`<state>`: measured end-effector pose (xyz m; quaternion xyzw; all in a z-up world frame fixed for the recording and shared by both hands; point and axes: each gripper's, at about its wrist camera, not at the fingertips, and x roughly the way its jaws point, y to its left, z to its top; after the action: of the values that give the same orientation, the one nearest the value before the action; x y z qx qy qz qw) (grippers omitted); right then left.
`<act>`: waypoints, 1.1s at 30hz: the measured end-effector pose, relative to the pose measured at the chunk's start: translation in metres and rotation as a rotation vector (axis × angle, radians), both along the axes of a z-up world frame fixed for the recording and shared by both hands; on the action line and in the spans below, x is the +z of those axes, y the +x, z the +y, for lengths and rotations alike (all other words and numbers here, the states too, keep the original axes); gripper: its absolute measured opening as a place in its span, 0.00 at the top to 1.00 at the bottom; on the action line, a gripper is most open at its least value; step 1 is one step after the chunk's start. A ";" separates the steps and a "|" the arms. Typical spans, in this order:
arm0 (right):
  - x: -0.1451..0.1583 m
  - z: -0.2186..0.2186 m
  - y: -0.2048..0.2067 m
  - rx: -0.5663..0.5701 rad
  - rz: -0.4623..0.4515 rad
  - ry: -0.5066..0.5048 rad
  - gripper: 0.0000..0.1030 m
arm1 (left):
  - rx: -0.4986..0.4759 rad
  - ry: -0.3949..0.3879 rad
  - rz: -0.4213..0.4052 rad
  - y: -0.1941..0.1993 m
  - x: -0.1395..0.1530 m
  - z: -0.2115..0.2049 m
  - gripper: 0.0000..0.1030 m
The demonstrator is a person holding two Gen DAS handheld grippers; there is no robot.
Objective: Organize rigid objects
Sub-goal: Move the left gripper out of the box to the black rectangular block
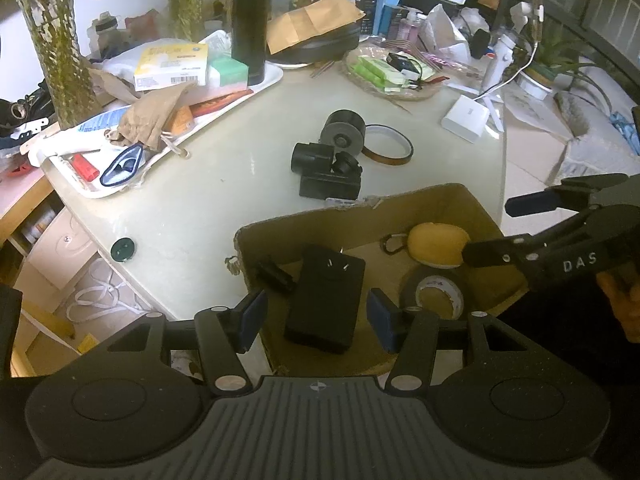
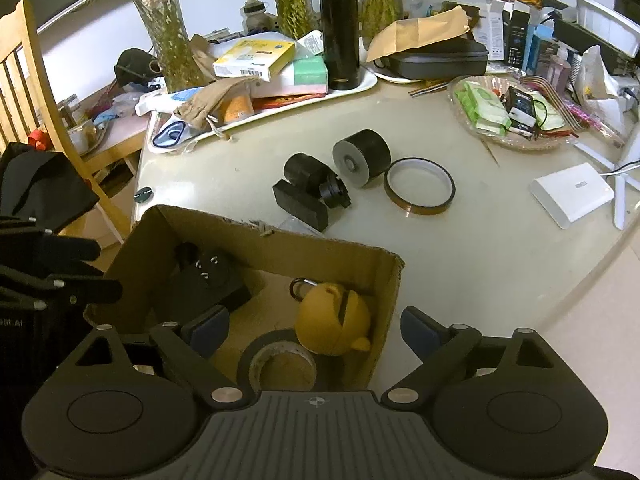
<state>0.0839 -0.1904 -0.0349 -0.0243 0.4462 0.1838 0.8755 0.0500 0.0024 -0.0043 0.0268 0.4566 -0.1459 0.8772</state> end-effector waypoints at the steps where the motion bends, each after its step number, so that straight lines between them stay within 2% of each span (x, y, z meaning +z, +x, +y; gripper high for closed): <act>1: 0.000 -0.001 0.000 -0.002 0.002 0.002 0.07 | -0.001 0.001 -0.002 0.000 0.000 0.000 0.47; 17: 0.004 -0.011 0.006 -0.028 0.003 0.030 0.00 | -0.036 0.011 -0.071 0.015 0.003 -0.009 0.47; 24: 0.004 -0.017 0.014 -0.061 0.005 0.032 0.00 | -0.060 0.012 -0.106 0.024 0.002 -0.015 0.47; 26: 0.003 -0.020 0.016 -0.076 0.009 0.034 0.00 | -0.064 0.016 -0.112 0.028 0.002 -0.018 0.45; 28: 0.003 -0.022 0.019 -0.085 0.013 0.040 0.00 | -0.065 0.016 -0.120 0.032 0.002 -0.020 0.28; 33: 0.006 -0.027 0.031 -0.099 0.013 0.037 0.00 | -0.082 0.011 -0.132 0.049 0.005 -0.031 0.26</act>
<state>0.1145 -0.2175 -0.0286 0.0150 0.4490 0.1487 0.8810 0.0993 -0.0289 0.0011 0.0598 0.3970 -0.1771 0.8986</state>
